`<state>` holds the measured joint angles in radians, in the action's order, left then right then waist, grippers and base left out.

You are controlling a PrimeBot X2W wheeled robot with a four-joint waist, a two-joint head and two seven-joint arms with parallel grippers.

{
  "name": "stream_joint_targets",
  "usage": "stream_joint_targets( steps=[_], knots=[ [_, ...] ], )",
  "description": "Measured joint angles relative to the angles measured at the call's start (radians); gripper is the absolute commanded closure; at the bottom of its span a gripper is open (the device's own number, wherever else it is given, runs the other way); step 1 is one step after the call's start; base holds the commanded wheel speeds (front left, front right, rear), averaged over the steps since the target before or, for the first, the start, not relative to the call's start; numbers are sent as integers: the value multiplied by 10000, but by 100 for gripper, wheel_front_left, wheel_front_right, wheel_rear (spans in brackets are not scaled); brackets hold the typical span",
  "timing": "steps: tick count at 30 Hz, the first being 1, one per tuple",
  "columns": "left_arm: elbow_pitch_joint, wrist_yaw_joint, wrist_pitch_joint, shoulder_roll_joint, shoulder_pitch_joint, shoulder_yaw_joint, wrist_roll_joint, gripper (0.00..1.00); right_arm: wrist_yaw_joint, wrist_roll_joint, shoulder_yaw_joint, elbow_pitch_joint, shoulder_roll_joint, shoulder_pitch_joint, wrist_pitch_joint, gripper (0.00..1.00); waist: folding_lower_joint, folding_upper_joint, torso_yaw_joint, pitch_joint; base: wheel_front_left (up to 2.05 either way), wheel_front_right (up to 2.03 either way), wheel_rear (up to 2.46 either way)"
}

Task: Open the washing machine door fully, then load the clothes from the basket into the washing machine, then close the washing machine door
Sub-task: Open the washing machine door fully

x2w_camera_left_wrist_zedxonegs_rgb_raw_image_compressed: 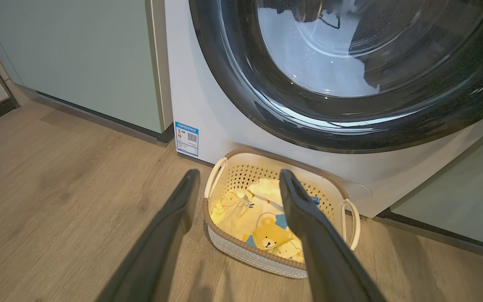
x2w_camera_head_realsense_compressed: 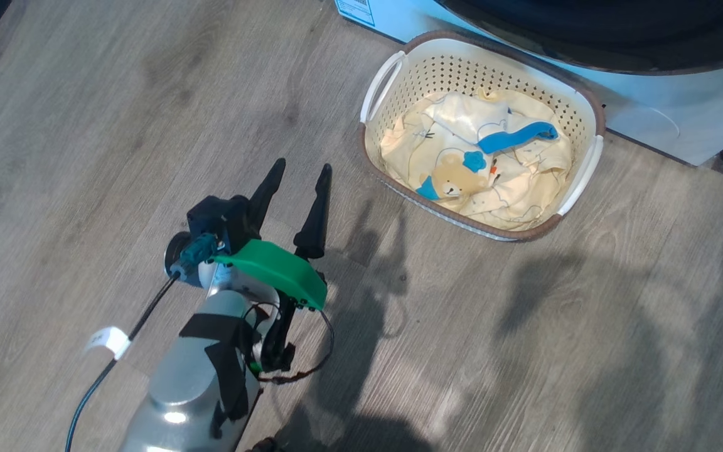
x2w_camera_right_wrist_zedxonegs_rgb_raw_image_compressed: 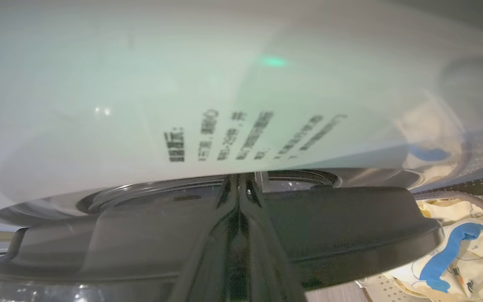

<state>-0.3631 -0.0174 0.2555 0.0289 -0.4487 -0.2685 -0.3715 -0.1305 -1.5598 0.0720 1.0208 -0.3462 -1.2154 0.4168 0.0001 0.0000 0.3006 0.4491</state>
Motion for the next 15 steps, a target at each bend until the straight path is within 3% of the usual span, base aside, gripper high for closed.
stream_joint_targets(
  steps=[15],
  knots=[
    [-4, 25, 0, 0, -62, 15, 8, 0, 0, 23, 305, -224, -17, 103, 1137, 100, -1, 0, -189, -179, 0, 0, 0]
  ],
)
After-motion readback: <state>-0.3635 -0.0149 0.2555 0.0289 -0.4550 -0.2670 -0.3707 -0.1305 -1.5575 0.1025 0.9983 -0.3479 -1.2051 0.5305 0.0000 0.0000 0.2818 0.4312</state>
